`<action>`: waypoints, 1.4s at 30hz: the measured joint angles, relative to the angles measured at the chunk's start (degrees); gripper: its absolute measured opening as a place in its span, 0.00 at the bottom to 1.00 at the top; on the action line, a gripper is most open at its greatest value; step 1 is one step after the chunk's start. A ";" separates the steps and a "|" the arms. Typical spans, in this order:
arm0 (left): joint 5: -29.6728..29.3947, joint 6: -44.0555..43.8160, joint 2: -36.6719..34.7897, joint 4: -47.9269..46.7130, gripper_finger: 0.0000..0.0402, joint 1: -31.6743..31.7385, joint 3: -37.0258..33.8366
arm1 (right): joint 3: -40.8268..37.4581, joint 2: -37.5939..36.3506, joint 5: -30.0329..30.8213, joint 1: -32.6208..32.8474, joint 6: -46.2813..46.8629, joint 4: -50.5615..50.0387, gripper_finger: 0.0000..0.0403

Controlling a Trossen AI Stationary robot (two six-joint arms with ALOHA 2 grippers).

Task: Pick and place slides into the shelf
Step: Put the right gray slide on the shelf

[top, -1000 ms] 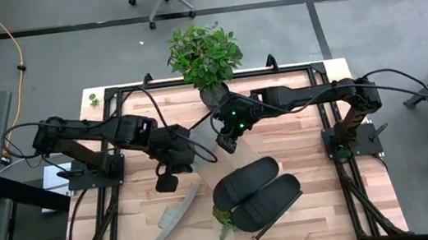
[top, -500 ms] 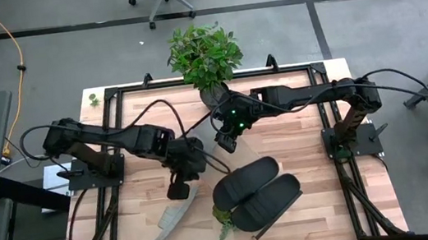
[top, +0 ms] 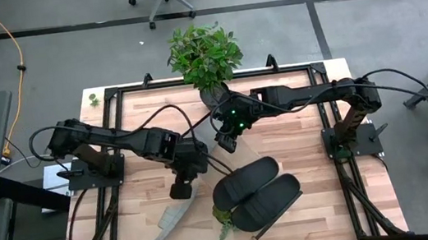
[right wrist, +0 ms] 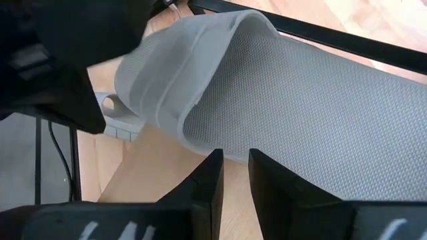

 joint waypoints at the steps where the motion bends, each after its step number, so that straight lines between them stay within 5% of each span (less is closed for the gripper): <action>1: -0.31 0.05 -0.08 -0.69 0.01 0.00 0.03 | 0.00 0.00 0.02 0.01 0.00 0.02 0.15; 42: -10.65 0.63 -0.09 -6.20 0.01 0.00 0.03 | 0.00 -0.07 1.71 0.01 0.66 0.08 0.15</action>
